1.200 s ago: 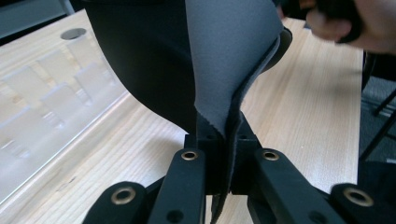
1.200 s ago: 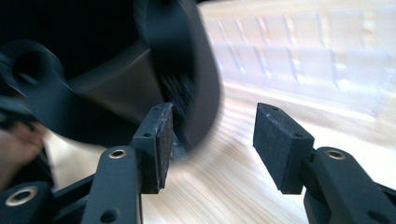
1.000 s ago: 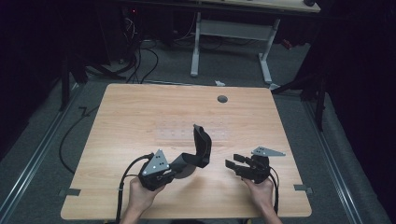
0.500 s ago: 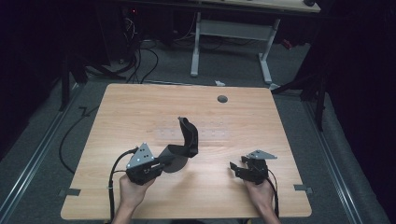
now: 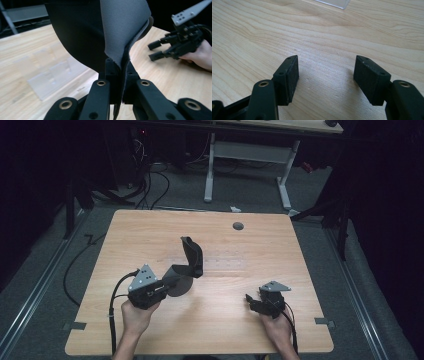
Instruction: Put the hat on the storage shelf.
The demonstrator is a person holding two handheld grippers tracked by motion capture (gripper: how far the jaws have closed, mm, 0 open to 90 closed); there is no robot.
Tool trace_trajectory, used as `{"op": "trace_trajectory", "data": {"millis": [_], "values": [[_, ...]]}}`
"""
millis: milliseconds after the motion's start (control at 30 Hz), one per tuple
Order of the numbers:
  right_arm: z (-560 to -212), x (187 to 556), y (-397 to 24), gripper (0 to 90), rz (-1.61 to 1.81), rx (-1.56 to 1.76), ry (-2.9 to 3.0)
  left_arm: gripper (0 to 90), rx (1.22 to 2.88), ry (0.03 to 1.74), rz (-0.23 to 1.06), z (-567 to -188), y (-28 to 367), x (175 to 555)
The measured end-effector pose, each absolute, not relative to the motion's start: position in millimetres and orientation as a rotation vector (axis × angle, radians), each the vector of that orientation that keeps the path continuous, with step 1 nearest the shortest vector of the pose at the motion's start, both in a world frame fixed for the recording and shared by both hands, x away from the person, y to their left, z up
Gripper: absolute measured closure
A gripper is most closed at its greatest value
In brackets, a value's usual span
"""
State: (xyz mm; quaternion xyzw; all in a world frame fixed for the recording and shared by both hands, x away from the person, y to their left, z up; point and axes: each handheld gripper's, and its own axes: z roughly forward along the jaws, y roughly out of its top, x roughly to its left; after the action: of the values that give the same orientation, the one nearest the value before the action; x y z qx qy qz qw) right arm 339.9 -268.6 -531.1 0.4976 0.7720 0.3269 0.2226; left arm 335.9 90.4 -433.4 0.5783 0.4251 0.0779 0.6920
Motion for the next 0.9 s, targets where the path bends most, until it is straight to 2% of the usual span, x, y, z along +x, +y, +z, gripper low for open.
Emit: {"op": "trace_trajectory", "data": {"millis": [900], "values": [[-531,340,-269,36.6,0.905,1.371,2.135,86.3,1.186,0.988,0.36,-411,106,396]]}}
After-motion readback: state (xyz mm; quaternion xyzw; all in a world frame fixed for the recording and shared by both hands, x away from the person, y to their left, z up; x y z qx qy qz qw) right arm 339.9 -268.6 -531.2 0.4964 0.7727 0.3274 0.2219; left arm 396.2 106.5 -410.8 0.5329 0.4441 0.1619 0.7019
